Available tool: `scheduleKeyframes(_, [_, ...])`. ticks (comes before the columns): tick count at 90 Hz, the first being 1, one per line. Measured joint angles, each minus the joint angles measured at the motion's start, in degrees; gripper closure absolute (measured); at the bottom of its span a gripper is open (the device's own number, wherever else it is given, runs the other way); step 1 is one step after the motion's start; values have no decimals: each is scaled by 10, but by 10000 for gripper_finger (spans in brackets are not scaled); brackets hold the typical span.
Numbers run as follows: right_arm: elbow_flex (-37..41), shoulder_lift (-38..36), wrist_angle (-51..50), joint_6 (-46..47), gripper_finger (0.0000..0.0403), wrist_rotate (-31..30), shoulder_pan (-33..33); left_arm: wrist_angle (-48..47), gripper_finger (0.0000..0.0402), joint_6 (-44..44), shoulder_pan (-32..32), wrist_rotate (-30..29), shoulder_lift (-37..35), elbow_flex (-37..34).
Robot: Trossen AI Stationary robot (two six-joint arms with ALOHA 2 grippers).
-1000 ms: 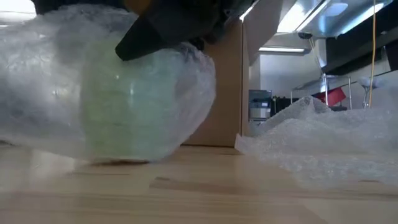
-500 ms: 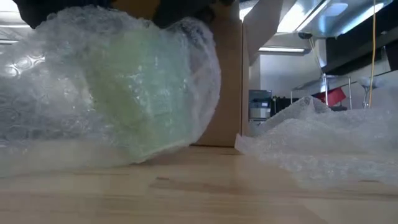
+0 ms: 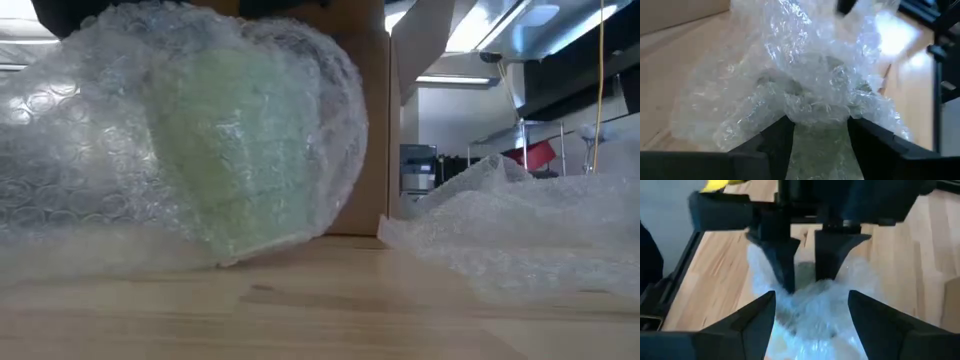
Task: Wrap mug
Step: Wrap the green mug with bubble wrap
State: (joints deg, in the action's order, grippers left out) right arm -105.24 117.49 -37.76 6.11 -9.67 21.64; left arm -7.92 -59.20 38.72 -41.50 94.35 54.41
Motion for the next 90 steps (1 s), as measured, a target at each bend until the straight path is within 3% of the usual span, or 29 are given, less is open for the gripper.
scheduleKeyframes(11, [32, 0, 51, 22, 222, 2, -4, 3, 231, 4, 0, -1, 0, 0])
scheduleKeyframes(28, [84, 21, 77, 30, 365, 2, -3, 10, 231, 8, 0, -2, 0, 0])
scheduleKeyframes(33, [97, 26, 80, 32, 390, 5, -3, 18, 231, 9, -1, -2, 0, 1])
scheduleKeyframes(69, [101, 67, 125, 55, 398, 53, -2, 6, 231, 39, 0, 30, -11, 29])
scheduleKeyframes(90, [102, 66, 125, 55, 401, 55, -3, -74, 231, 8, 27, 33, -92, 29])
